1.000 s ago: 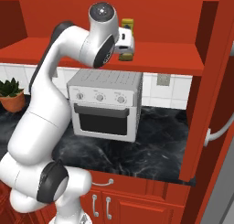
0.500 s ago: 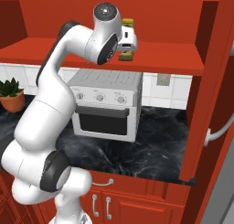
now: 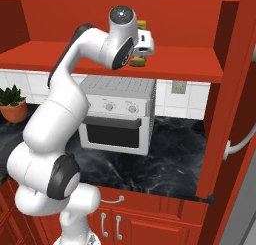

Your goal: Pick the soap dispenser and sponge from the cabinet and place them on the counter.

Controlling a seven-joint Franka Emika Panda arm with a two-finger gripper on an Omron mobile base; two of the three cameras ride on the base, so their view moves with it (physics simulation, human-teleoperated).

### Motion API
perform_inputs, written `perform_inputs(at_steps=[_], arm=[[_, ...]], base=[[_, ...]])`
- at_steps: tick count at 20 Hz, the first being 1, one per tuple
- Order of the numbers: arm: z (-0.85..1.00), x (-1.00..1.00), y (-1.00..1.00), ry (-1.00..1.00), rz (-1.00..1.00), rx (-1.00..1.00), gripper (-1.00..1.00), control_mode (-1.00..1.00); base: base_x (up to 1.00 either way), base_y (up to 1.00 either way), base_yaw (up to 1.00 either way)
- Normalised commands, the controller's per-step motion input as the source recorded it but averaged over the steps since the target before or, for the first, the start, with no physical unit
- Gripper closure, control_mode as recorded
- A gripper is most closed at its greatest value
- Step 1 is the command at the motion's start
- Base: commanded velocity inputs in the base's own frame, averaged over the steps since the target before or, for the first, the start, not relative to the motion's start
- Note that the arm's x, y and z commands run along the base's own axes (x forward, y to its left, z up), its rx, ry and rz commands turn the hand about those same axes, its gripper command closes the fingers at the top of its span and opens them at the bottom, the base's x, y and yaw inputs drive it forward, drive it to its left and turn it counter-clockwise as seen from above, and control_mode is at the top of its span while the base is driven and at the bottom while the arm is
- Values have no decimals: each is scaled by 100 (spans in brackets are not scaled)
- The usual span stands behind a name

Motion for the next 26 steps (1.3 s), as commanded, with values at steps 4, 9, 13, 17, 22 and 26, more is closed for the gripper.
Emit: perform_inputs(at_steps=[4, 9, 13, 17, 22, 26], arm=[[-13, 29, -10, 2, 0, 0, -100, -100], [-13, 31, -8, 4, 0, 0, -100, -100], [-9, 34, -8, 3, 0, 0, -100, -100], [-8, 33, -10, 3, 0, -1, -100, -100], [-11, 29, -11, 3, 0, 0, -100, -100], [-12, 26, -9, 3, 0, -1, -100, -100]], base=[[0, 0, 0], [0, 0, 0], [0, 0, 0], [0, 0, 0], [0, 0, 0], [0, 0, 0]])
